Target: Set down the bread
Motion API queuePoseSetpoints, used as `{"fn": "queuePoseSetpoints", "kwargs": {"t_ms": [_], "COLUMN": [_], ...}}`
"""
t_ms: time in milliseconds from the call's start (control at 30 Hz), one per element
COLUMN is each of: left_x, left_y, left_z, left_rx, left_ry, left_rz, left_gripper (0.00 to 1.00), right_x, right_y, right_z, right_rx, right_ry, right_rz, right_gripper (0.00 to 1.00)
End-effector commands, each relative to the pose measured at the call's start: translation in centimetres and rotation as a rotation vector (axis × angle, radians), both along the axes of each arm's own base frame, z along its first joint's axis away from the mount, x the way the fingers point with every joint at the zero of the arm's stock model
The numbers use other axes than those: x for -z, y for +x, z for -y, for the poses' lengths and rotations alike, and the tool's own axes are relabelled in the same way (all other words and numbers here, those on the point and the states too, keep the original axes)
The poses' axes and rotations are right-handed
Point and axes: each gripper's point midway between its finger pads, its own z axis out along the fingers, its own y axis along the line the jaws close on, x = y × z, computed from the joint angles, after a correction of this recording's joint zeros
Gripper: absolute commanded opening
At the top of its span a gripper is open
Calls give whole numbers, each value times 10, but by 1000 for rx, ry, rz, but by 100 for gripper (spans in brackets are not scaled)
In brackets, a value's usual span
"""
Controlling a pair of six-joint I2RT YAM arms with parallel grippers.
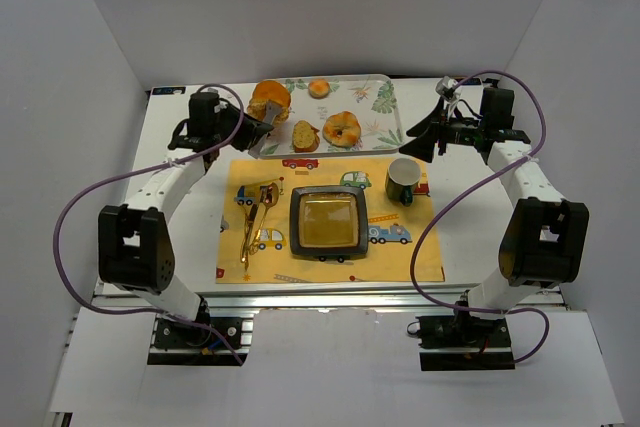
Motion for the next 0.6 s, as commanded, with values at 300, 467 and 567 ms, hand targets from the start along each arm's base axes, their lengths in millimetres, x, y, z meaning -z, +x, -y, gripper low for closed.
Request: {"fn": "queuePoseSetpoints", "kwargs": {"t_ms": [300,467,567], "left_x": [-67,-52,-54], "left_y": [-96,-163,-199], "left_z": [36,45,56], "left_rx": [292,401,473], "left_ry": [262,418,470], "left_rz": [42,-130,-194], "left_gripper": [0,0,0], "right_x": [-19,-22,-24], "right_y": [-9,-10,-9], "right_z": [0,0,1], "right_rx": [-27,-35,-36], "right_ry": [-1,-6,-8], "right_rz": [65,73,78], "right_gripper": [77,77,77]}}
